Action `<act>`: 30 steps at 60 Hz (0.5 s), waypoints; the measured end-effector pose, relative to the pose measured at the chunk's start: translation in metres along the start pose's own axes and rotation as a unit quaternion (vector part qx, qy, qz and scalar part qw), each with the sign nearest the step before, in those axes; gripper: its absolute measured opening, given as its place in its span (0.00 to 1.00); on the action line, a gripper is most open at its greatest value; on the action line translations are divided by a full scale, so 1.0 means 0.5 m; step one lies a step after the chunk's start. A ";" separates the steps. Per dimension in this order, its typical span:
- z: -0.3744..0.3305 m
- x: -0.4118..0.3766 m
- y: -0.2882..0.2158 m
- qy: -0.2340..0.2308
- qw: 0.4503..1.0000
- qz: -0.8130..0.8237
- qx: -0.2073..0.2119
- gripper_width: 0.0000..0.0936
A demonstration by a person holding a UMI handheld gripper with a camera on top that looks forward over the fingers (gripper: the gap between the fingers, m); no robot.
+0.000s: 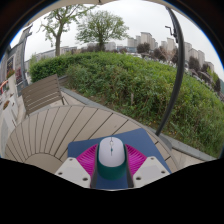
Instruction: Arrange mouse
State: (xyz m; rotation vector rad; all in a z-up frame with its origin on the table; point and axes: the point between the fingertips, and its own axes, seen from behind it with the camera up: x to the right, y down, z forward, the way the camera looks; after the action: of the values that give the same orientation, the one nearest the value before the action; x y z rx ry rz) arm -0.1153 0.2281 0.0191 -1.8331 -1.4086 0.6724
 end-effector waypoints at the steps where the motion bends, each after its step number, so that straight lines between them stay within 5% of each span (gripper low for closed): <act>1: 0.006 0.002 0.010 -0.004 1.000 0.002 -0.003 0.45; 11: 0.010 0.022 0.067 -0.023 0.999 0.012 -0.027 0.56; 16: -0.020 0.045 0.049 0.000 1.000 0.009 -0.028 0.93; 30: -0.337 0.020 0.013 -0.020 0.996 0.021 -0.084 0.90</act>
State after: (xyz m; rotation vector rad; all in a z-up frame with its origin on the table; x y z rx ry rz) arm 0.0199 0.1990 0.1162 -1.9938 -1.4958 0.6323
